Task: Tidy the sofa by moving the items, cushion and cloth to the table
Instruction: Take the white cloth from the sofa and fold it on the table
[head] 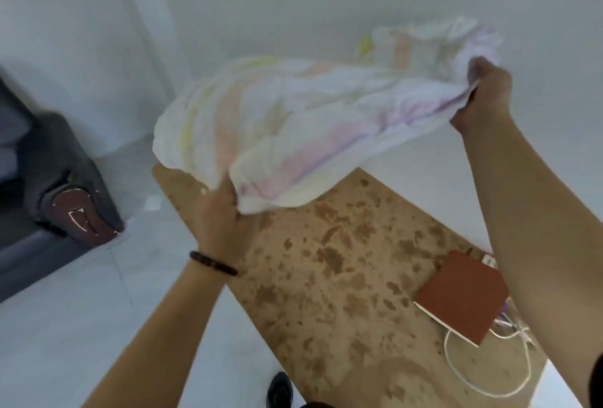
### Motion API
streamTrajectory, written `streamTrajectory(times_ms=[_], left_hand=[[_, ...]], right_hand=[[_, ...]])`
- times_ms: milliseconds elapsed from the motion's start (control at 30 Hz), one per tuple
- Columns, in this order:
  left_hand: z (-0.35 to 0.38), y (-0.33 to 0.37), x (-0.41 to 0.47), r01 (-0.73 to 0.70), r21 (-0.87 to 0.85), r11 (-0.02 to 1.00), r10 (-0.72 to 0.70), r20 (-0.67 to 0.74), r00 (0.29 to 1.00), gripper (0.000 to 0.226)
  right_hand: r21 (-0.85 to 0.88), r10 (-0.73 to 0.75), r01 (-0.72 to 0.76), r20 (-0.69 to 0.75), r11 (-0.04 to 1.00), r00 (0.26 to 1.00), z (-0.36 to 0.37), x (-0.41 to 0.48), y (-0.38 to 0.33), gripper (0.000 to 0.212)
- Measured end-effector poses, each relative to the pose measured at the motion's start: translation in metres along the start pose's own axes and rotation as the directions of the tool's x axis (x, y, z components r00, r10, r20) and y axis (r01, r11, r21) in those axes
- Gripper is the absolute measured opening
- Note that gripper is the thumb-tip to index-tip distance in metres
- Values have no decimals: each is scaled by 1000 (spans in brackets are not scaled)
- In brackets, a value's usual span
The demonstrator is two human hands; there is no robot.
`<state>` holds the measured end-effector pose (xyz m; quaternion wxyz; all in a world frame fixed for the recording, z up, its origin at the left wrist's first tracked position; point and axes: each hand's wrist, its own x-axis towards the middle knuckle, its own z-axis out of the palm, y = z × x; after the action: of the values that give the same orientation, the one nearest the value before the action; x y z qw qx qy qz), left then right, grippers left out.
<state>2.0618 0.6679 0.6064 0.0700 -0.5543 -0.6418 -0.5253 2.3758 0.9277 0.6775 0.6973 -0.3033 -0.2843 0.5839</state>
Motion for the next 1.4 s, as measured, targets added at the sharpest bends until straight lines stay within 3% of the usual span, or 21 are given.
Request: streamTrajectory(times_ms=[33, 67, 133, 233, 267, 400, 500, 600, 667, 800, 900, 967, 1033, 1167, 1233, 1333, 1400], left_hand=[[18, -7, -32, 42, 100, 994, -67, 264, 962, 42], [34, -16, -65, 81, 249, 965, -203, 512, 835, 42], [55, -38, -129, 40, 452, 891, -402, 744, 534, 38], [62, -55, -208, 39, 476, 879, -468, 842, 269, 43], [63, -54, -226, 23, 478, 878, -472, 859, 199, 43], [65, -55, -267, -36, 504, 863, -503, 864, 34, 40], [68, -63, -277, -159, 478, 864, -485, 874, -7, 49], [69, -76, -282, -95, 466, 879, -470, 883, -12, 45], [69, -82, -282, -11, 439, 898, -439, 898, 0, 25], [69, -90, -284, 55, 400, 915, -401, 916, 8, 15], [70, -99, -288, 96, 387, 917, -386, 922, -21, 27], [73, -103, -290, 99, 364, 926, -364, 931, -14, 29], [77, -104, -288, 96, 332, 939, -334, 943, 4, 26], [90, -91, -280, 176, 270, 947, -272, 962, -16, 17], [102, -77, -279, 231, 233, 944, -229, 972, -48, 13], [121, -45, -284, 284, 170, 944, -146, 984, -103, 9], [131, -18, -293, 337, 125, 933, -78, 986, -150, 6]], right_hand=[[-153, 82, -105, -153, 983, 985, -26, -11, 15, 43], [-200, 168, -225, -266, 954, 949, -56, -18, 31, 42], [-267, 247, -395, -452, 879, 857, -123, -32, 63, 42], [-244, 309, -573, -647, 783, 697, -216, -57, 105, 47], [-247, 323, -600, -657, 761, 681, -240, -68, 116, 49], [-331, 370, -733, -696, 594, 615, -285, -113, 149, 30], [-476, 420, -784, -665, 398, 618, -285, -137, 181, 22], [-640, 515, -744, -579, 192, 632, -275, -147, 211, 24], [-720, 535, -681, -527, 131, 660, -261, -145, 228, 23], [-856, 499, -514, -428, 42, 753, -222, -126, 264, 17], [-832, 403, -548, -473, 88, 783, -208, -110, 290, 52], [-810, 366, -575, -504, 114, 782, -210, -100, 307, 44], [-809, 331, -577, -517, 113, 789, -208, -97, 315, 24], [-748, 242, -611, -562, 259, 791, -211, -82, 289, 35], [-738, 113, -606, -603, 298, 790, -282, -49, 266, 30], [-745, -130, -629, -662, 222, 738, -389, -42, 229, 42], [-707, -133, -679, -705, 197, 696, -377, -79, 191, 14]])
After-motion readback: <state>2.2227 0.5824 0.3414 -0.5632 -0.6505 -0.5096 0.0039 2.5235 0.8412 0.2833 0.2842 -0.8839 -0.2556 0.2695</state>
